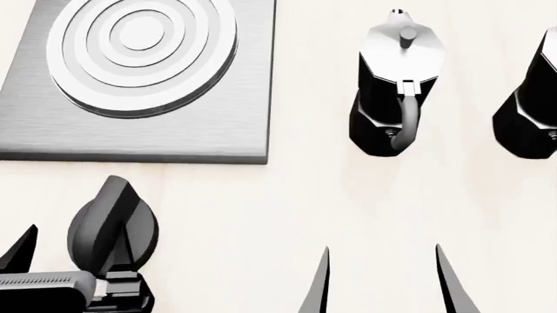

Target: Turn off the stove.

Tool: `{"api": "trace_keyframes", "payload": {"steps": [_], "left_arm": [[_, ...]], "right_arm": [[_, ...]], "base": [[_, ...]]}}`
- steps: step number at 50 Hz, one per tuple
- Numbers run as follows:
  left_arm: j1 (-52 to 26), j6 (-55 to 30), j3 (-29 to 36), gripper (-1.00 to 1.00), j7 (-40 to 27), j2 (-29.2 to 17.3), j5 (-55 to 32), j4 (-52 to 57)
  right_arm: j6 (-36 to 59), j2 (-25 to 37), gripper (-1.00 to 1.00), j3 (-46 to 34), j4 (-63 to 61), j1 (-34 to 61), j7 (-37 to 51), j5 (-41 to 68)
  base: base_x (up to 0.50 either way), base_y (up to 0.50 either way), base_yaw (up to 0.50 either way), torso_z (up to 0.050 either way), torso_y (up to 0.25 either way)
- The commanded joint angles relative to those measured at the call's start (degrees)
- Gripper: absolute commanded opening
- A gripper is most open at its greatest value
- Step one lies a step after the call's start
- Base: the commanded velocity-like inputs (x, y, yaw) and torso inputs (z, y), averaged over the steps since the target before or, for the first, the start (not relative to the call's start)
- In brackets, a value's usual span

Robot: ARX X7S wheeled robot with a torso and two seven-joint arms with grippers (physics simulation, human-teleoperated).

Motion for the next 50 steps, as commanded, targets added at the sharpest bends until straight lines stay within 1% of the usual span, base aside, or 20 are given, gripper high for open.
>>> {"api": "trace_keyframes", "payload": {"steps": [1,19,36,50], "left_arm": [[1.82,-0.87,-2.78,1.0,-2.87,-1.5,-0.66,-0.34],[3.04,-0.68,-3.71,1.0,-3.04,-2.11,-2.02,-0.92],[5.57,-1.21,-4.63,1.0,-3.71,-3.33,-3.72,2.34],[6.27,-1.38,-5.04,1.0,-4.11,-3.66,-4.47,2.83]], "right_arm": [[0.02,0.16,1.0,-0.04,-0.1,0.01,0.24,0.15],[0.04,0.46,1.0,-0.12,-0.12,0.12,0.52,0.38],[-0.11,0.8,1.0,-0.21,-0.16,0.05,0.83,0.45],[-0.04,1.0,1.0,-0.49,-0.23,0.09,1.08,0.41]], "base": [[0.0,0.0,0.0,0.0,0.0],[0.0,0.0,0.0,0.0,-0.001],[0.0,0.0,0.0,-0.001,-0.002],[0.0,0.0,0.0,-0.001,-0.002]]}}
